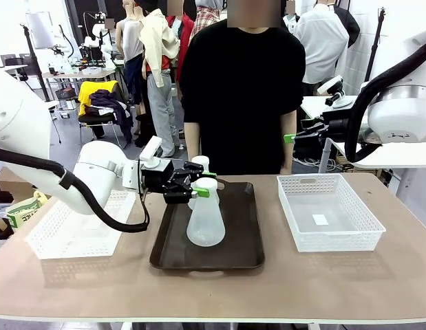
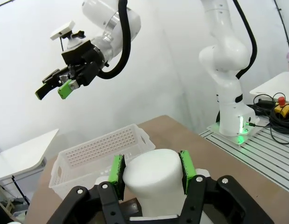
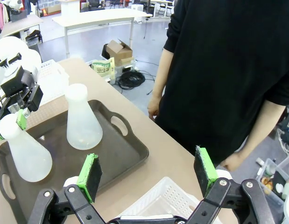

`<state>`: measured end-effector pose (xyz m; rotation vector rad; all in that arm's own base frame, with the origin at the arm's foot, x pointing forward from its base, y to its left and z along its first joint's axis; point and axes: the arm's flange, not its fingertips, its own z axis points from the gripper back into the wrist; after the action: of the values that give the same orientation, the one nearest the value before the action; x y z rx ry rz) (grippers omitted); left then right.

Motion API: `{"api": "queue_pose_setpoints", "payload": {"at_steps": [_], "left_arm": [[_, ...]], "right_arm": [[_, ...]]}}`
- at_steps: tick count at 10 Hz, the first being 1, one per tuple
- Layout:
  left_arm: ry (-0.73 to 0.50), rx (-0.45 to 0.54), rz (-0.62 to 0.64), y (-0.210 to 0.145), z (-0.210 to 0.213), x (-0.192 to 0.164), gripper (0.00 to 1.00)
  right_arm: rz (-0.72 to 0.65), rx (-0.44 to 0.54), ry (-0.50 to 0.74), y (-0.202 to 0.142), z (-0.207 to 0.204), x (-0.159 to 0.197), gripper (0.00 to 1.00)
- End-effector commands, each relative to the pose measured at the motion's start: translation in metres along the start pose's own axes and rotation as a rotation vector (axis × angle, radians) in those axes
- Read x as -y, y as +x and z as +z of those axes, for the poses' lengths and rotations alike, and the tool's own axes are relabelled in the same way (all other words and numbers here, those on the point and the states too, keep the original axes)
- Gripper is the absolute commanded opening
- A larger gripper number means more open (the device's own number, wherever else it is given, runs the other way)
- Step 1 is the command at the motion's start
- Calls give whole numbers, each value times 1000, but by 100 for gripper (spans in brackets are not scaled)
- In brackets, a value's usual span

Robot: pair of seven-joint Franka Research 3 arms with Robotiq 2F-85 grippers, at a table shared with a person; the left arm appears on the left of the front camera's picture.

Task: Prepare the laboratory tools.
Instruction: Place the picked Big flask upright in the Handle tray as directed by the person.

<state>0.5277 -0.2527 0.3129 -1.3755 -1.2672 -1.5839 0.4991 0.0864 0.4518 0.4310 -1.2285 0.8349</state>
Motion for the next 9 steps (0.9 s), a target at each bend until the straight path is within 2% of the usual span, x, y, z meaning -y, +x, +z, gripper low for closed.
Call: {"api": "queue_pose_setpoints", "payload": {"at_steps": [1, 2, 5, 7, 8, 9], "left_arm": [[13, 17, -7, -11, 5, 4, 0], [29, 23, 6, -15, 8, 4, 0], [17, 18, 15, -16, 7, 5, 57], [9, 8, 64, -15, 3, 5, 96], [7, -18, 82, -13, 1, 6, 100], [4, -52, 103, -9, -1, 6, 100]], "right_arm": [[-10, -14, -2, 1, 1, 0, 100], [-10, -14, -2, 1, 1, 0, 100], [-10, -14, -2, 1, 1, 0, 100], [-10, -14, -2, 1, 1, 0, 100], [-10, -14, -2, 1, 1, 0, 100], [-10, -14, -2, 1, 1, 0, 100]]}}
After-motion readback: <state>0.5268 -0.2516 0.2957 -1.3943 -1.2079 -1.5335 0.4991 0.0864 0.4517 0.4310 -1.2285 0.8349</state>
